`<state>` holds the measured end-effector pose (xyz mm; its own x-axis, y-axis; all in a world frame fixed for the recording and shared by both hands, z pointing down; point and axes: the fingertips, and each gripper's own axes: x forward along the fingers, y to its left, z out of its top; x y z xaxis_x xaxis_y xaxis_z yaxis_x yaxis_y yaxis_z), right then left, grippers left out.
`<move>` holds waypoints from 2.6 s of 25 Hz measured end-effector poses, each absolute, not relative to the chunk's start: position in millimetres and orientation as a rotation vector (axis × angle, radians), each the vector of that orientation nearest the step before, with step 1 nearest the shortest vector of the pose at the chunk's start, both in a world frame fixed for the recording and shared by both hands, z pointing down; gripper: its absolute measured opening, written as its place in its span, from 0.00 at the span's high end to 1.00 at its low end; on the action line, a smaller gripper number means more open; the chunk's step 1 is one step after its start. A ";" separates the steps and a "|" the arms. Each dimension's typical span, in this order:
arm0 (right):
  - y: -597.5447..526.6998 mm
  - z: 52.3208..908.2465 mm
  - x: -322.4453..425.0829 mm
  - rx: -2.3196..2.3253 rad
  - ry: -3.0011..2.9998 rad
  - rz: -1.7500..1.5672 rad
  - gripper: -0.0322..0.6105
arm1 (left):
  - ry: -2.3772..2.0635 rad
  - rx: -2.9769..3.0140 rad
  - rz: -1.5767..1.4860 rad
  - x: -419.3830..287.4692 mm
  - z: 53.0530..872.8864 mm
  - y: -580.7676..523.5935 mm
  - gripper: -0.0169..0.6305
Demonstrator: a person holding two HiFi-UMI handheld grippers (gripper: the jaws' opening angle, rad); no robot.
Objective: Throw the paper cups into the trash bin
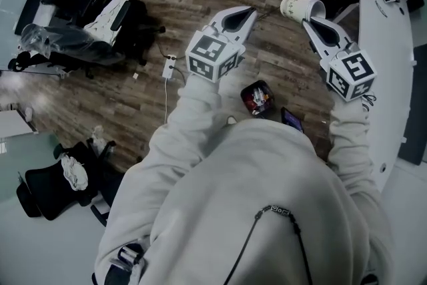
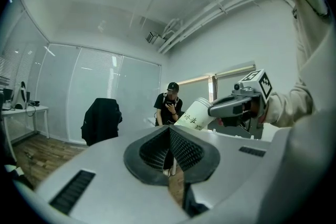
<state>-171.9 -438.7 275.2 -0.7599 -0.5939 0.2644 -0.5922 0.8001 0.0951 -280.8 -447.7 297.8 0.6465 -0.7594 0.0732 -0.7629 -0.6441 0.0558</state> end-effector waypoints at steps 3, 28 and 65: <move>-440.0 294.0 -169.9 0.888 -2.701 0.052 0.89 | -1.283 2.728 0.099 -281.4 318.4 -448.1 0.98; -351.3 829.6 -176.4 0.439 -2.295 0.654 0.89 | -1.047 2.292 0.310 -275.0 774.6 -386.8 0.98; -285.7 1151.9 -163.8 0.414 -2.096 0.912 0.63 | -0.930 2.027 0.326 -265.2 1098.5 -285.9 0.98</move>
<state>-163.8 -285.7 1151.9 -0.6296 0.0162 0.7767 -0.5573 0.6871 -0.4661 -265.2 -285.9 1098.5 0.6883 -0.4930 0.5321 -0.7173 -0.3533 0.6006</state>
